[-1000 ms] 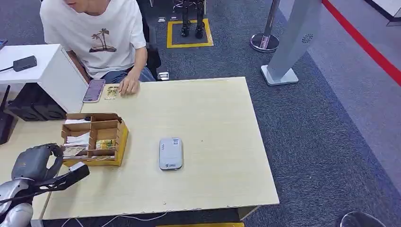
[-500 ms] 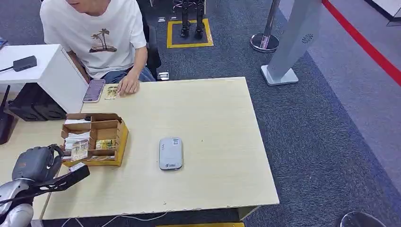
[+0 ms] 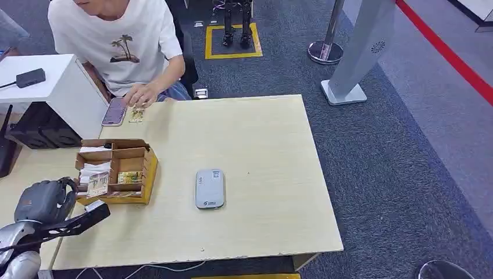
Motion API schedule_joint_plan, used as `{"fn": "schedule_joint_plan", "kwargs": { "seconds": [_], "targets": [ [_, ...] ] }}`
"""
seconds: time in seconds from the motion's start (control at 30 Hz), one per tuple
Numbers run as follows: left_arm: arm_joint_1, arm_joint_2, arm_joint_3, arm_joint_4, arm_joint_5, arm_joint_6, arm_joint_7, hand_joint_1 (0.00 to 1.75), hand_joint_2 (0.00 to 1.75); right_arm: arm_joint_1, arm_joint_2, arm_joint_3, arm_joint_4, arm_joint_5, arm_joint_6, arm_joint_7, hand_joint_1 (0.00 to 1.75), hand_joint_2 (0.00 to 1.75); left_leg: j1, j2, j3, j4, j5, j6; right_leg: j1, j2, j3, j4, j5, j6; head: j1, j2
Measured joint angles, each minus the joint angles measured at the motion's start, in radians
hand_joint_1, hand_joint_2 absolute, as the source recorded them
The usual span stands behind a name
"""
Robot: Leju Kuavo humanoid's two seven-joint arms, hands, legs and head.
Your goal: Pass the card to the sensor for recognition and then transmit it.
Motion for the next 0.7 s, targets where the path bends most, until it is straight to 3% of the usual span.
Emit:
{"fn": "schedule_joint_plan", "kwargs": {
  "seconds": [0.7],
  "targets": [
    [0.000,0.000,0.000,0.000,-0.010,0.009,0.000,0.00,1.75,0.000,0.000,-0.007,0.000,0.009,0.000,0.002,0.00,1.75,0.000,0.000,0.000,0.000,0.000,0.000,0.000,0.000,0.000,0.000,0.000,0.000,0.000,0.000]
  ]
}}
